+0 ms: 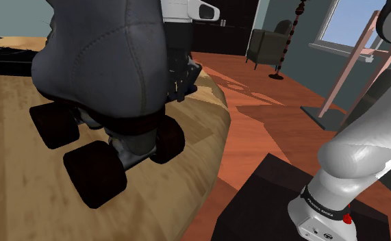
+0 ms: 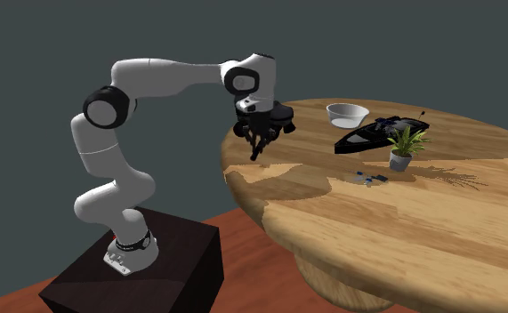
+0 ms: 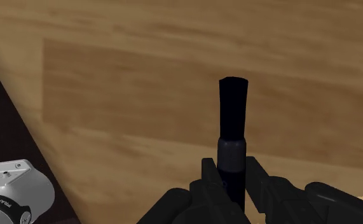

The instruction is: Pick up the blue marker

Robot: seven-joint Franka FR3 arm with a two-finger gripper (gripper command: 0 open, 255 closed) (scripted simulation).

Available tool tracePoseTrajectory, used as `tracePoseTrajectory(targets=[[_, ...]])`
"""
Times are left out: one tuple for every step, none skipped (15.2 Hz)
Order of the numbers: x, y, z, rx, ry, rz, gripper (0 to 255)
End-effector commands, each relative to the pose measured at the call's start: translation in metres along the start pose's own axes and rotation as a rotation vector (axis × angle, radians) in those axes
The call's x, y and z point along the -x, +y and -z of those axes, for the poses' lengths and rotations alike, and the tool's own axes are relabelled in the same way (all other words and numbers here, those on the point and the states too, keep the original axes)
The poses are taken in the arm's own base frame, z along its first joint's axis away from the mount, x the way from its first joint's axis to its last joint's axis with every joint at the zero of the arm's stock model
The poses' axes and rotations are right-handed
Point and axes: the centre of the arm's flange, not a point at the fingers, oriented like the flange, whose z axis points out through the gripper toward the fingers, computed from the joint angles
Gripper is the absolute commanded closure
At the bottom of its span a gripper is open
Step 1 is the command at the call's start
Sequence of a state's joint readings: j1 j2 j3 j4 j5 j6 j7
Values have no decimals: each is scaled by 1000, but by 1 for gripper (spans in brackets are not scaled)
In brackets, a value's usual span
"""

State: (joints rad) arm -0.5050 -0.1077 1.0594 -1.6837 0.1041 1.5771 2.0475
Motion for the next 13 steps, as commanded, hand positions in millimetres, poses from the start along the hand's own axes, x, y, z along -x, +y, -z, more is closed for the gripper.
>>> tracePoseTrajectory(targets=[[-1, 0, 10, 0, 0, 0, 255], [-2, 1, 16, 0, 0, 0, 255], [-2, 1, 21, 0, 0, 0, 255], [-2, 1, 26, 0, 0, 0, 255], [-2, 1, 31, 0, 0, 0, 255], [-2, 2, 37, 0, 0, 0, 255], [-2, 2, 42, 0, 0, 0, 255], [-2, 2, 47, 0, 0, 0, 255], [-2, 2, 52, 0, 0, 0, 255], [-2, 3, 58, 0, 0, 0, 255], [-2, 3, 63, 0, 0, 0, 255], [-2, 3, 64, 0, 0, 0, 255], [-2, 3, 64, 0, 0, 0, 255]])
